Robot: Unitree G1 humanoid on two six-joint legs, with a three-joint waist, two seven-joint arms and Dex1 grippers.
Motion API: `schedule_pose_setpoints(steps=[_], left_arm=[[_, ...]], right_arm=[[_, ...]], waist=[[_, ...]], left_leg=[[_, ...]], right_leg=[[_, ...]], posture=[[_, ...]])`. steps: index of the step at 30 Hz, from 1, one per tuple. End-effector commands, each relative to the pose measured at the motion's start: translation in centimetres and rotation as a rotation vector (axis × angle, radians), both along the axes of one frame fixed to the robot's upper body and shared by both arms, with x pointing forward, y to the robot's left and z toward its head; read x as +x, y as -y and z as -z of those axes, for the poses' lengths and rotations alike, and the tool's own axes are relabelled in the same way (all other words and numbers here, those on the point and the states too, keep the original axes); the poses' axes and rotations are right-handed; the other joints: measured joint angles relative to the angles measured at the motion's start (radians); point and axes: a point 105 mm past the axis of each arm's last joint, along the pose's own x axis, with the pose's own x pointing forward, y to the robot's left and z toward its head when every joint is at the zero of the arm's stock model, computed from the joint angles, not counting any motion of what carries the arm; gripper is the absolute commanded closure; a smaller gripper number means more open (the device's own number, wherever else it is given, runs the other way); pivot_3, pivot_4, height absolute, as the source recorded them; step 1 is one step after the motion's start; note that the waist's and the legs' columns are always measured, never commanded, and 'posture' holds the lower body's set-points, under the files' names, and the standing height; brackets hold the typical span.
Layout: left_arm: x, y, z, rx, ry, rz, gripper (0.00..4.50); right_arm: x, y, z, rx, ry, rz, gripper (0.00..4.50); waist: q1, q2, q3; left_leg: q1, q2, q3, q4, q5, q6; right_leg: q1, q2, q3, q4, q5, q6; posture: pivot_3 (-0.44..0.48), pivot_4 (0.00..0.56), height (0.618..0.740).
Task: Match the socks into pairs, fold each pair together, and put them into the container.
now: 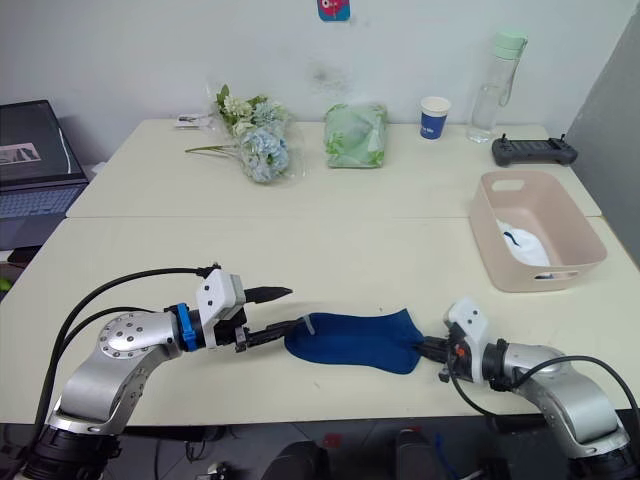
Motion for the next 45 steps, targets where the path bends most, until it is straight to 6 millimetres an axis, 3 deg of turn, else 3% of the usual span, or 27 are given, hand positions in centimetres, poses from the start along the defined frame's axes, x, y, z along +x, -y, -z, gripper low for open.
schedule_pose_setpoints(steps=[1, 3, 6, 14, 19, 25, 34, 39, 45], left_arm=[[-0.3, 1.5, -1.2, -0.019, 0.039, 0.077, 1.45], [-0.3, 2.3, -1.4, -0.041, 0.04, 0.116, 1.45], [-0.1, 4.0, -1.7, -0.073, 0.027, 0.179, 1.92], [0.9, 7.6, -0.3, -0.053, -0.023, 0.273, 4.48], [0.4, 9.5, 2.2, 0.012, -0.074, 0.312, 4.48], [1.3, 10.2, 4.6, 0.055, -0.087, 0.252, 4.48], [1.2, 9.8, 6.6, 0.097, -0.139, 0.204, 4.48], [0.8, 9.6, 6.1, 0.067, -0.145, 0.194, 4.48], [1.0, 7.1, 1.9, -0.022, -0.088, 0.123, 4.48]], right_arm=[[1.4, 1.8, -1.9, -0.018, 0.047, 0.016, 4.46], [1.9, 2.4, -2.4, -0.029, 0.051, 0.005, 4.46], [2.4, 2.9, -3.2, -0.043, 0.044, -0.036, 4.5], [3.0, 2.0, -3.9, -0.052, 0.039, -0.086, 4.5], [2.6, 1.5, -4.7, -0.026, 0.036, -0.097, 4.5], [1.2, 0.7, -6.2, 0.058, -0.006, -0.138, 4.5], [-0.2, -3.6, -8.6, 0.241, -0.048, -0.268, 4.5], [0.2, -6.2, -8.2, 0.28, -0.057, -0.304, 4.5], [0.8, -8.5, -6.7, 0.272, -0.079, -0.348, 4.5]], waist=[[0.0, 0.0, 0.0], [0.001, 0.0, 0.0], [0.001, 0.0, 0.0], [0.0, 0.0, 0.0], [0.001, 0.0, 0.0], [0.002, 0.0, 0.0], [0.001, 0.0, 0.0], [0.001, 0.0, 0.0], [-0.005, 0.0, 0.0]], left_leg=[[0.0, 0.0, 0.0, 0.0, 0.0, 0.0], [0.0, 0.0, 0.0, 0.0, 0.0, 0.0], [-0.001, -0.001, 0.0, 0.0, 0.0, 0.0], [0.0, 0.0, 0.0, 0.0, 0.0, 0.0], [-0.001, 0.0, 0.0, 0.0, 0.0, 0.0], [-0.001, 0.0, 0.0, 0.0, 0.0, 0.0], [0.0, 0.0, 0.0, 0.0, 0.0, 0.0], [0.0, -0.001, 0.0, 0.0, 0.0, 0.0], [-0.001, 0.0, -0.001, 0.0, 0.0, 0.0]], right_leg=[[0.0, 0.0, 0.0, 0.0, 0.0, 0.0], [0.0, 0.0, 0.0, 0.0, 0.0, 0.0], [0.0, 0.0, 0.0, 0.0, 0.0, 0.0], [0.0, 0.0, 0.0, 0.0, 0.0, 0.0], [0.0, 0.0, 0.0, 0.0, 0.0, 0.0], [0.0, 0.0, 0.0, 0.0, 0.0, 0.0], [0.0, 0.0, 0.0, 0.0, 0.0, 0.0], [0.0, 0.0, 0.0, 0.0, 0.0, 0.0], [-0.001, 0.0, -0.001, 0.001, 0.0, 0.0]], posture=[[0.0, 0.15, 0.74], [0.0, 0.15, 0.74], [0.0, 0.15, 0.74], [0.0, 0.15, 0.74], [0.0, 0.15, 0.74], [0.0, 0.15, 0.74], [0.0, 0.15, 0.74], [0.0, 0.15, 0.74], [0.0, 0.15, 0.74]])
